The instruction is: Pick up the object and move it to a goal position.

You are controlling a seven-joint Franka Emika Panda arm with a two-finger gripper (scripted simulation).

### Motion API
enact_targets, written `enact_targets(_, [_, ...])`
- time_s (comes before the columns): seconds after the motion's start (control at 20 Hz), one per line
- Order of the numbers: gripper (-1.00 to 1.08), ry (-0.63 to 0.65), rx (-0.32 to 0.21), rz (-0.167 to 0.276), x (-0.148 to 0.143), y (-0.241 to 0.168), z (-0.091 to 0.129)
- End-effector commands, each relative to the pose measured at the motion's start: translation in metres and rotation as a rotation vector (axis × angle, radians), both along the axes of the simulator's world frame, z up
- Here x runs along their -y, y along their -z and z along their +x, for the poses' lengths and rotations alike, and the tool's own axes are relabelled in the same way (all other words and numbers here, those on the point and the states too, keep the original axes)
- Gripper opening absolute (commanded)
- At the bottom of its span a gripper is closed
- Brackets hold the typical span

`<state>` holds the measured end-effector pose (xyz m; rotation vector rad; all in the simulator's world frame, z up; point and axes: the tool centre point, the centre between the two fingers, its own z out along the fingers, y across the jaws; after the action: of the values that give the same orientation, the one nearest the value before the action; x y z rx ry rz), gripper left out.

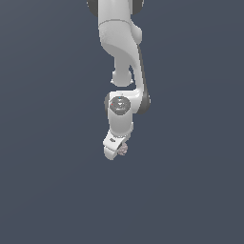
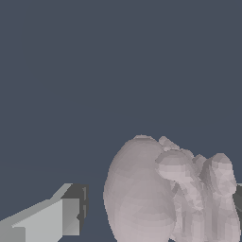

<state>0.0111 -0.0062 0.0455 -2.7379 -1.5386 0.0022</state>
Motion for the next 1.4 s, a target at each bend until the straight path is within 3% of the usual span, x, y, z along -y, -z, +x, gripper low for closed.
enact_targets(0.0, [-1.00,0.000,0.002,0.000,0.000,0.001,0.001])
enact_targets(0.75, [-1.00,0.001,0.003,-0.001,0.003,-0.009,0.003])
enact_targets(1.35, [-1.00,-0.001,0.003,0.000,0.020,-0.095,0.017])
